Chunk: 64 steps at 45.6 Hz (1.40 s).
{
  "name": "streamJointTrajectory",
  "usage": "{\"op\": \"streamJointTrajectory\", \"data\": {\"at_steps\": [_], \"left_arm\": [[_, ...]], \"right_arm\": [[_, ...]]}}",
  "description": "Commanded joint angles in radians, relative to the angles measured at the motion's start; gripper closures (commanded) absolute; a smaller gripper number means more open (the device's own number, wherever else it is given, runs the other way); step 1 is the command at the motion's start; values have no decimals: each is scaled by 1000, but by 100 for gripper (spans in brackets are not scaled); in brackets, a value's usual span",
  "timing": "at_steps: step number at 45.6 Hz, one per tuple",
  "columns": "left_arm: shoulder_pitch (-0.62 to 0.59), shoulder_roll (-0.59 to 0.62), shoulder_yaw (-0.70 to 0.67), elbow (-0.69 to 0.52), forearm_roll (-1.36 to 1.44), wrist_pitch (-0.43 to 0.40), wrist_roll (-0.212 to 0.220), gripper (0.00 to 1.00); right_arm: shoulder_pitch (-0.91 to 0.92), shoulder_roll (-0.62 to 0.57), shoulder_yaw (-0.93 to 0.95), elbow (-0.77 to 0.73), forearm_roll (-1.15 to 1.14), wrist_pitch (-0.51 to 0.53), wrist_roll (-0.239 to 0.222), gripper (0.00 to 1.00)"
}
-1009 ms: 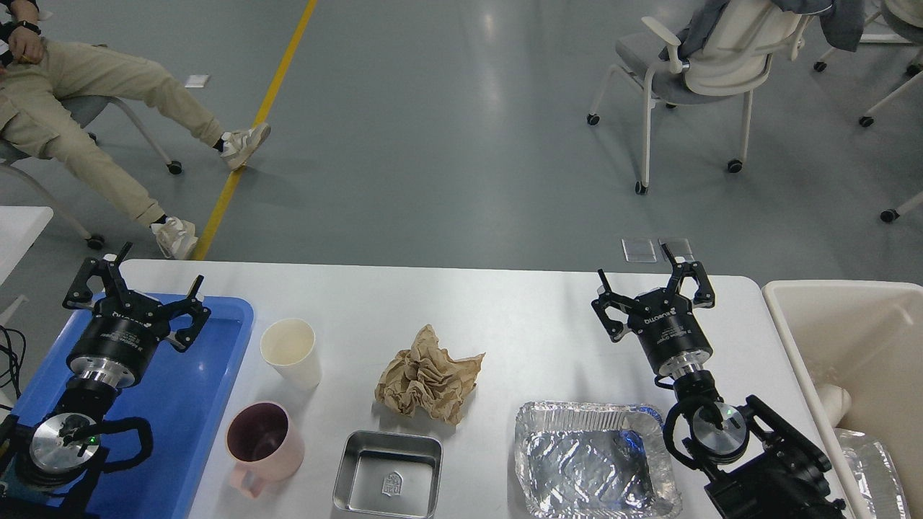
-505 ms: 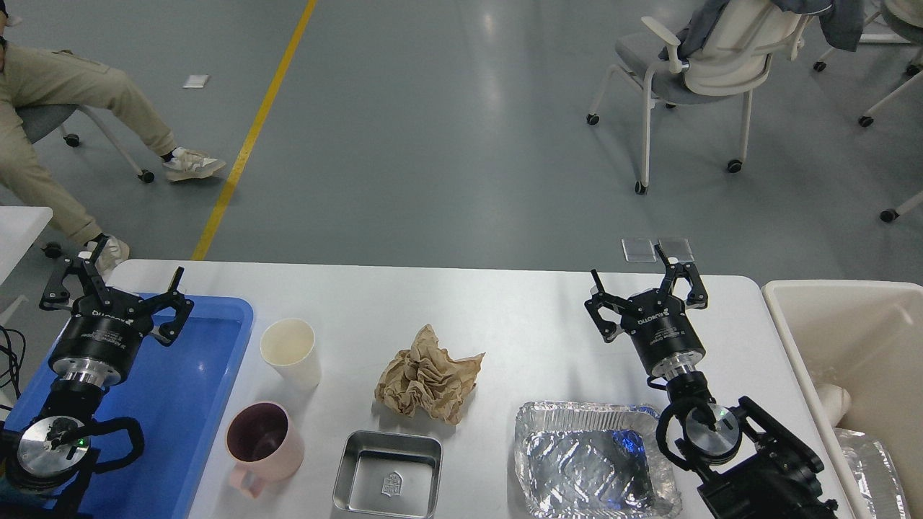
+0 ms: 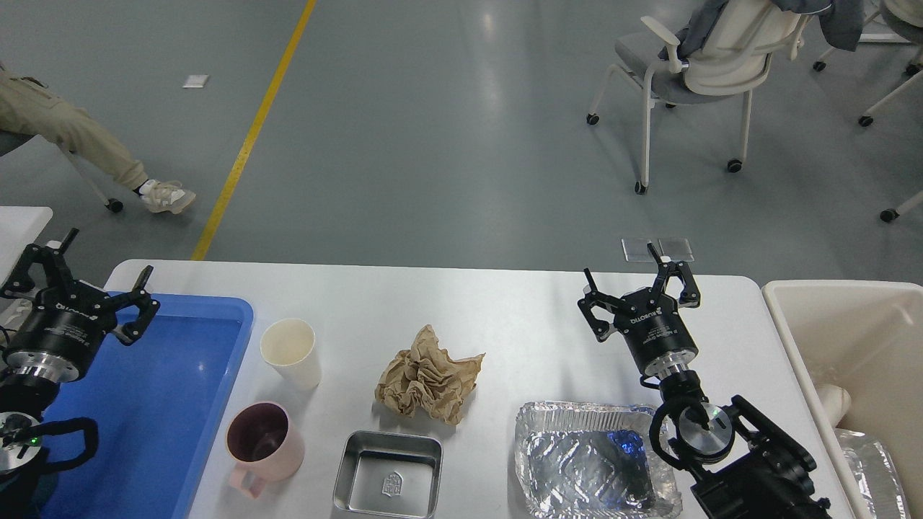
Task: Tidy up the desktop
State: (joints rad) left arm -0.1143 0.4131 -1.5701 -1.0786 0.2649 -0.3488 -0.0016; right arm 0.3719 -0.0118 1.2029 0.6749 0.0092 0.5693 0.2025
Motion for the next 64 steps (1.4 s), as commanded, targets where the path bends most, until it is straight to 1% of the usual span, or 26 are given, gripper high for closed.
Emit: {"op": "streamJointTrajectory", "data": {"at_steps": [1,9,22,30,36,42,48,53,55,59,60,61,64], "left_arm": [[19,78,16,-26,86,11,5,3],[59,145,18,-66,264,14,3,3],[169,263,6,-152,488,7,-5,3],[287,397,1,-238,522,4,-5,3],[340,496,-44,-238,522,-24,-8,3],[384,576,-125,-241,522,-53,-8,3],[387,618,-142,-242,528,-56,-9,3],[387,624,-146,-242,594,-56,-12,3],[387,619,-154,-242,634,-56,-23,3],[387,615,-165,-242,652,-59,-81,3],[386,612,-168,-242,649,-59,-89,3],[386,610,-172,-241,649,-56,-95,3],[389,604,-185,-235,648,-53,-95,3]], "right_arm": [[-1,21,0,0,0,0,1,0],[-4,33,-2,0,-2,0,1,0],[-1,33,-3,0,-2,0,1,0],[-7,30,-3,-1,-2,0,1,0],[-8,29,-3,-1,-2,0,0,0],[-8,27,-3,-3,-2,0,0,0],[-8,29,-3,-3,-2,0,1,0],[-11,27,-3,-1,-2,0,1,0],[-11,27,-2,-1,-2,0,1,0],[-11,26,0,-3,-2,-2,1,0],[-13,26,0,-3,-2,-2,1,0],[-11,26,0,-3,-2,-2,1,0],[-11,27,0,-3,-2,-3,1,0]]}}
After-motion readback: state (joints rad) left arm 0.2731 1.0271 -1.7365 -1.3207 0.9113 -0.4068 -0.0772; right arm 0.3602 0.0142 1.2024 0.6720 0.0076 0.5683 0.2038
